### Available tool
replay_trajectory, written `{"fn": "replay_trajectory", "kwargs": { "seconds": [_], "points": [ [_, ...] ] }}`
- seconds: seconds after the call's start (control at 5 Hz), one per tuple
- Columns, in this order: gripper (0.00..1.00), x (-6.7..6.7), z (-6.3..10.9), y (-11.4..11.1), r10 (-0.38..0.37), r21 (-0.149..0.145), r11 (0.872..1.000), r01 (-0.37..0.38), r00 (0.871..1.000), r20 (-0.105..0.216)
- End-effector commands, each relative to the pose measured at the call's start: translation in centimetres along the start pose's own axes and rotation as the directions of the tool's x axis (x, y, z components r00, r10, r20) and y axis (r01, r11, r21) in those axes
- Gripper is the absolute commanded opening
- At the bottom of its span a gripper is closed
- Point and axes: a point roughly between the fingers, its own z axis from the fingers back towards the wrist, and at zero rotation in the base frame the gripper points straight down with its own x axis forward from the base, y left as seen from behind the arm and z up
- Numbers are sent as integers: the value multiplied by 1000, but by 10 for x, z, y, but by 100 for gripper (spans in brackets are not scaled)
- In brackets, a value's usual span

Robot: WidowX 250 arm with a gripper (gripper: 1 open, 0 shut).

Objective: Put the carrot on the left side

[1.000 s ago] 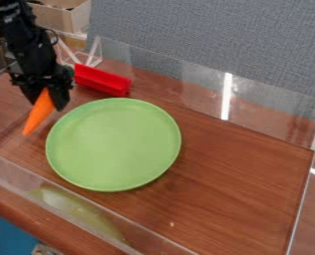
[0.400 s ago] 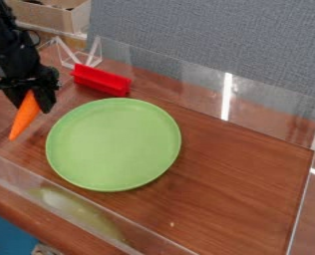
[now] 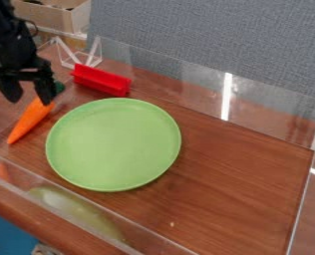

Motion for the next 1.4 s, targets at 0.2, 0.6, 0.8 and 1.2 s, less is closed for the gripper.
{"fn": "replay_trajectory", "kwargs": {
  "seconds": [0.2, 0.6, 0.8, 1.2],
  "points": [
    [100, 18, 34, -7, -16, 82, 997, 9, 995, 94],
    [100, 27, 40, -3, -16, 105, 994, 6, 995, 97],
    [100, 32, 48, -6, -49, 107, 993, 39, 994, 99],
    [100, 22, 31, -3, -9, 115, 993, -2, 995, 96]
  ]
}}
